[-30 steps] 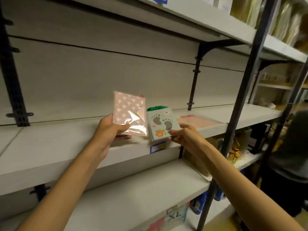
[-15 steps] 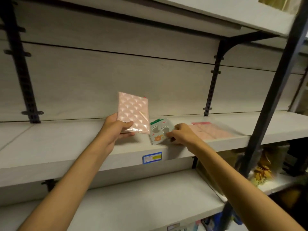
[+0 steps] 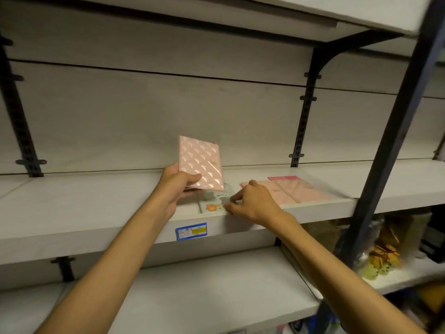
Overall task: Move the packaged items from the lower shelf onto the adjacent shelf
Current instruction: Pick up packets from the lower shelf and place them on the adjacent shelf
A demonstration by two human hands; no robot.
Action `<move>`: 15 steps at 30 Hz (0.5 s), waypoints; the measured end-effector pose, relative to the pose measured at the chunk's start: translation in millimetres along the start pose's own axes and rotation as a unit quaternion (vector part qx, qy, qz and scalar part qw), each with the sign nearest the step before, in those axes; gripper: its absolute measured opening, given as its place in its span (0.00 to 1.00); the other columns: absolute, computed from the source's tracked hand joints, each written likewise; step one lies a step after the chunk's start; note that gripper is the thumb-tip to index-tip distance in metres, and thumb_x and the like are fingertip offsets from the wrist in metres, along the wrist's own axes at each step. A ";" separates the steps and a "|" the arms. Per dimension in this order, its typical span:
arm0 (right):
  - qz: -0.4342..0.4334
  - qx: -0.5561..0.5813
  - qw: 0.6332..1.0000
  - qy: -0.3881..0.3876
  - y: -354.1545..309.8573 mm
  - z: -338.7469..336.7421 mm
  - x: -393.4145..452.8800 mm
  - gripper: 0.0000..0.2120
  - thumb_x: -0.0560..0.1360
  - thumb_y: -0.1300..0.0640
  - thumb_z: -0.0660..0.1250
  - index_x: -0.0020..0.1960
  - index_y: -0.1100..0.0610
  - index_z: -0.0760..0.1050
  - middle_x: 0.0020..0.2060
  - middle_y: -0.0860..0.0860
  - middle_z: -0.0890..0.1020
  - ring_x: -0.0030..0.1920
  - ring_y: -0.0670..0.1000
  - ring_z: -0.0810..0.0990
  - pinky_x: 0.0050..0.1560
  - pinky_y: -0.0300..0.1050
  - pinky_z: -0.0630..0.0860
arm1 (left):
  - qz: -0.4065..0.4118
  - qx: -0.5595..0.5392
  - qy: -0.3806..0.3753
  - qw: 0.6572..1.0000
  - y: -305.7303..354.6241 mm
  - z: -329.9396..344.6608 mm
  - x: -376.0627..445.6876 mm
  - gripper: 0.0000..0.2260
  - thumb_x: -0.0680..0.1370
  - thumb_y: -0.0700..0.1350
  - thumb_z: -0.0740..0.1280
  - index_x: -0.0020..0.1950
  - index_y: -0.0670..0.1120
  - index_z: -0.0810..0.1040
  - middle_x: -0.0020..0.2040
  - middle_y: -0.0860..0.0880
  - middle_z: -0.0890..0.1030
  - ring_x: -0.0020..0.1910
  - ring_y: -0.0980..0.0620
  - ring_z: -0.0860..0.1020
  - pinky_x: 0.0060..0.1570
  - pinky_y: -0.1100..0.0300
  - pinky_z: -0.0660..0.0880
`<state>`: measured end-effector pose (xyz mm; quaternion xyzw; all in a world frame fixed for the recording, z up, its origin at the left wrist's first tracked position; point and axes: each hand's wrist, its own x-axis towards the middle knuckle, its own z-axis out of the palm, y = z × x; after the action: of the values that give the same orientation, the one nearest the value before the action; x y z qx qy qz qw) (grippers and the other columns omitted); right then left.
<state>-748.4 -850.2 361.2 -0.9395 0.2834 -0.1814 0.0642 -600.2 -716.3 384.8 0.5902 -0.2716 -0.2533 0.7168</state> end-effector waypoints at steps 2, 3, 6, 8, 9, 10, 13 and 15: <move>-0.006 -0.006 1.000 0.013 2.9 -0.8 -2.8 0.17 0.76 0.44 0.65 0.54 0.52 0.86 0.52 0.59 0.80 0.57 0.57 0.74 0.52 0.45 0.70 | -0.003 0.005 0.003 1.000 -2.4 7.8 3.0 0.15 0.77 0.32 0.67 0.62 0.42 0.78 0.54 0.44 0.84 0.51 0.47 0.83 0.44 0.56 0.81; -0.012 -0.009 1.000 0.019 4.7 -2.3 -4.2 0.16 0.76 0.44 0.65 0.53 0.52 0.86 0.50 0.59 0.80 0.56 0.57 0.74 0.52 0.45 0.70 | -0.004 0.004 0.003 1.000 -3.3 11.3 3.8 0.15 0.77 0.32 0.67 0.62 0.42 0.78 0.53 0.44 0.84 0.51 0.47 0.83 0.44 0.56 0.81; -0.018 -0.005 1.000 0.018 15.4 -5.0 -4.2 0.15 0.75 0.47 0.67 0.52 0.55 0.86 0.50 0.56 0.80 0.53 0.56 0.75 0.50 0.45 0.71 | -0.009 -0.012 0.004 1.000 -4.8 20.4 5.2 0.14 0.77 0.32 0.65 0.61 0.44 0.77 0.52 0.46 0.84 0.51 0.47 0.82 0.44 0.55 0.80; -0.012 0.023 0.999 0.019 24.3 -5.2 -1.0 0.14 0.73 0.50 0.68 0.49 0.58 0.86 0.44 0.54 0.83 0.43 0.52 0.77 0.42 0.44 0.72 | -0.031 -0.040 0.009 0.999 -5.8 25.5 6.1 0.14 0.78 0.33 0.62 0.60 0.45 0.76 0.52 0.46 0.82 0.51 0.46 0.81 0.44 0.53 0.80; 0.001 0.056 0.998 0.030 28.8 -5.6 1.3 0.13 0.72 0.53 0.67 0.45 0.60 0.86 0.39 0.54 0.84 0.37 0.50 0.76 0.38 0.45 0.71 | -0.045 -0.055 0.007 0.997 -6.4 28.6 6.8 0.14 0.78 0.33 0.61 0.61 0.45 0.75 0.53 0.45 0.82 0.52 0.45 0.80 0.45 0.52 0.79; 0.019 0.107 0.993 0.045 32.1 -6.6 4.4 0.14 0.71 0.55 0.65 0.44 0.62 0.85 0.36 0.57 0.84 0.33 0.47 0.73 0.35 0.46 0.70 | -0.057 -0.068 0.002 0.996 -7.0 31.6 6.9 0.15 0.78 0.34 0.61 0.62 0.44 0.74 0.54 0.44 0.81 0.54 0.44 0.80 0.46 0.52 0.79; 0.106 0.374 0.920 0.048 41.1 -20.7 11.6 0.19 0.76 0.51 0.62 0.50 0.67 0.81 0.41 0.63 0.84 0.35 0.49 0.77 0.39 0.49 0.77 | -0.072 -0.087 -0.028 0.993 -9.5 46.0 6.3 0.15 0.78 0.33 0.61 0.63 0.43 0.74 0.56 0.43 0.81 0.55 0.44 0.79 0.44 0.52 0.79; 0.130 0.495 0.859 0.019 47.1 -29.0 17.1 0.24 0.77 0.49 0.68 0.53 0.72 0.77 0.40 0.63 0.79 0.36 0.53 0.81 0.38 0.44 0.81 | -0.076 -0.087 -0.055 0.992 -10.4 59.3 4.8 0.14 0.78 0.32 0.61 0.61 0.43 0.76 0.55 0.43 0.82 0.53 0.45 0.80 0.44 0.53 0.79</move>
<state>-770.0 -899.3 382.8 -0.7346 0.2769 -0.3053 0.5389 -638.0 -763.4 384.2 0.5297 -0.2418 -0.3614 0.7283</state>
